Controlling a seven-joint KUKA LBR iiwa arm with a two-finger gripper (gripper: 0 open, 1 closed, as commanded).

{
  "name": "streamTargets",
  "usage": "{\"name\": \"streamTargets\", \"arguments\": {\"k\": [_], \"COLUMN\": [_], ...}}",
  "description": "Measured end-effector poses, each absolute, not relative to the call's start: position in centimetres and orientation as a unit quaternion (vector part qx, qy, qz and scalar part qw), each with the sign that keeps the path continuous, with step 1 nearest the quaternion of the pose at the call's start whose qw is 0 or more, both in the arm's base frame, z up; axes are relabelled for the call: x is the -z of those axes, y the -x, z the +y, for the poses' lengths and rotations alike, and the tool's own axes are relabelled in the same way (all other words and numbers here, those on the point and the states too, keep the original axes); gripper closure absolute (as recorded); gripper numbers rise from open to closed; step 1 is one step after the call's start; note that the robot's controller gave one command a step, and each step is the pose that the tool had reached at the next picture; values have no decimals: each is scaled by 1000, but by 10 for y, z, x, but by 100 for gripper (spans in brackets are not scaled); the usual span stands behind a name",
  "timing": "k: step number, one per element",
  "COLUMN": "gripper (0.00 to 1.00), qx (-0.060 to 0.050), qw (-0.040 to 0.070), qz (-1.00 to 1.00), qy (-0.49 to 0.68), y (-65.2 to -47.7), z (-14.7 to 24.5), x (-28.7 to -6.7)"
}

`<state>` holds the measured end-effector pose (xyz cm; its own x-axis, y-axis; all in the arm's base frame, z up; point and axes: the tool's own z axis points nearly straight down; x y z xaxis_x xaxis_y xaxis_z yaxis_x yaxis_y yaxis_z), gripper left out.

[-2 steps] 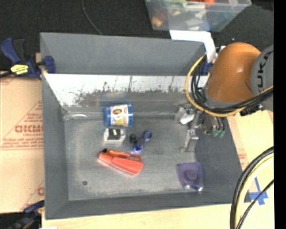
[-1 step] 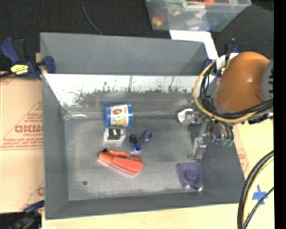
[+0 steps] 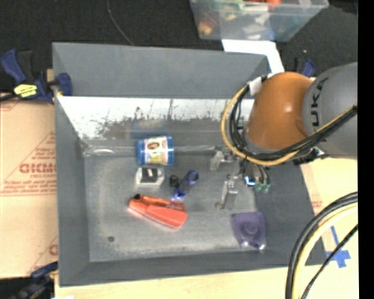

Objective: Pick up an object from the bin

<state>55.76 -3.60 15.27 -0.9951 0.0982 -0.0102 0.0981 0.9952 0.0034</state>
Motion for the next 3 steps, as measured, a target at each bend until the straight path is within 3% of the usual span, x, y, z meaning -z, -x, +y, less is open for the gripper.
{"name": "streamTargets", "arguments": {"k": [1, 2, 3], "gripper": [0, 0, 0], "qx": [2, 1, 3], "qw": [5, 13, 8], "qz": [997, 1000, 996], "qy": [-79, 20, -85], "y": [-499, -535, -488], "z": [-25, 37, 29], "x": [-149, -110, -104]}}
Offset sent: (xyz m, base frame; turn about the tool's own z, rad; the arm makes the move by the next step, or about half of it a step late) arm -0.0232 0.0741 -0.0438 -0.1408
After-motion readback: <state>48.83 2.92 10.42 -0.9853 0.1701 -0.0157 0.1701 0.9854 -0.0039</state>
